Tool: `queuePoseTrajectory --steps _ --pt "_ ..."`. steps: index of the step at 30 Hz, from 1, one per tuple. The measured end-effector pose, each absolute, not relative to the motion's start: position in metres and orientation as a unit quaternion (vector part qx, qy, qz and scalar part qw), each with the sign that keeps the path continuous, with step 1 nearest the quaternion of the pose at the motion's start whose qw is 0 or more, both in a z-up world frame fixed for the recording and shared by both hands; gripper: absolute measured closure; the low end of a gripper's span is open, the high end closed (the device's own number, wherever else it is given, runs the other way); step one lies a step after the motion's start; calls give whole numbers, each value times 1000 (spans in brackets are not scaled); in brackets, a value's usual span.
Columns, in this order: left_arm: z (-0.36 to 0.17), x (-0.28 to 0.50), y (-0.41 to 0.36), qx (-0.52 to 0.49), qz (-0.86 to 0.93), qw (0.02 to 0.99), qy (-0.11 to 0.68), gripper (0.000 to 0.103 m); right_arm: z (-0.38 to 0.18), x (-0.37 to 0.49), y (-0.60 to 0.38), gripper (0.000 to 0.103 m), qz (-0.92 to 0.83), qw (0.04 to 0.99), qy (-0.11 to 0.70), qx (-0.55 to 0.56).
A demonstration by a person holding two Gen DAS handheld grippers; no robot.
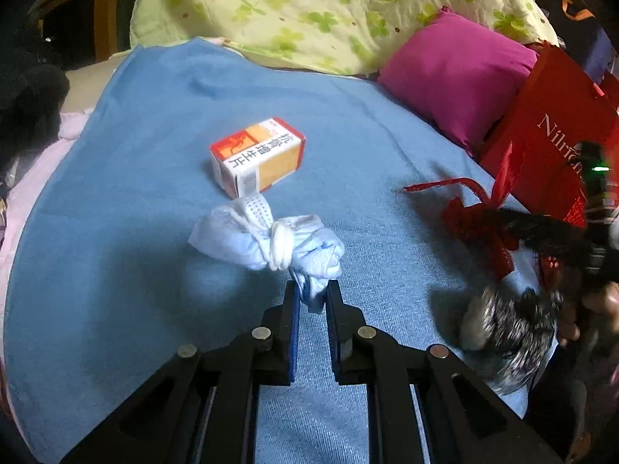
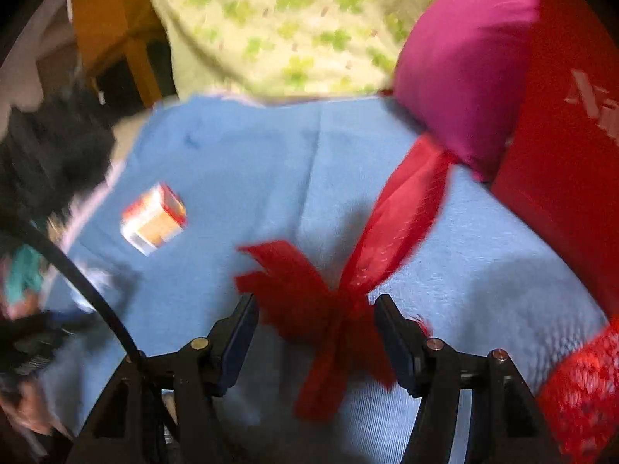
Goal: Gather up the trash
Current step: 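Grasp the black bag with red ribbon with the right tool while the left tool grasps the light blue tissue, then carry the black bag with the right tool while the left tool carries the tissue over the basket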
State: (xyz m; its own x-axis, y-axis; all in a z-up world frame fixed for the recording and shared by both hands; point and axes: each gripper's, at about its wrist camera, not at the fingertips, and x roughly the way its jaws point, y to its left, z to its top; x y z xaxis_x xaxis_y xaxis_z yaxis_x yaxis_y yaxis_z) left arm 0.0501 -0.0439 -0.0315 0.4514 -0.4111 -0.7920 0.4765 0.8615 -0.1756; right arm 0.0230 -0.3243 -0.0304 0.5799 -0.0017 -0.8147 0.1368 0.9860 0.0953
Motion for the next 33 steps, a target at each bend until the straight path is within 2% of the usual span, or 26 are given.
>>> queuePoseTrajectory --steps 2,3,4,5,6,9,19,22,33 --pt "-32 50 -46 37 -261 850 455 89 -46 31 -322 36 -40 874 482 57" --pt "-32 50 -45 38 -261 850 456 89 -50 31 -322 40 -40 873 483 50" --pt "-31 50 -46 38 -261 849 457 89 -50 27 -324 46 -39 877 477 56" --pt "-30 50 -45 38 -263 849 456 89 -47 23 -328 66 -41 879 469 74" --pt "-29 49 -46 38 -266 850 454 89 -45 19 -331 74 -41 881 463 91" --pt "-23 41 -49 47 -266 856 441 89 -33 5 -338 81 -39 893 430 130" --pt "22 -22 -57 53 -260 891 369 89 60 -79 -323 81 30 934 302 187" --pt "39 -48 -62 37 -258 897 358 89 81 -107 -319 81 48 939 280 193" --pt "113 -127 -106 109 -204 930 286 89 129 -209 -335 81 63 955 226 182"
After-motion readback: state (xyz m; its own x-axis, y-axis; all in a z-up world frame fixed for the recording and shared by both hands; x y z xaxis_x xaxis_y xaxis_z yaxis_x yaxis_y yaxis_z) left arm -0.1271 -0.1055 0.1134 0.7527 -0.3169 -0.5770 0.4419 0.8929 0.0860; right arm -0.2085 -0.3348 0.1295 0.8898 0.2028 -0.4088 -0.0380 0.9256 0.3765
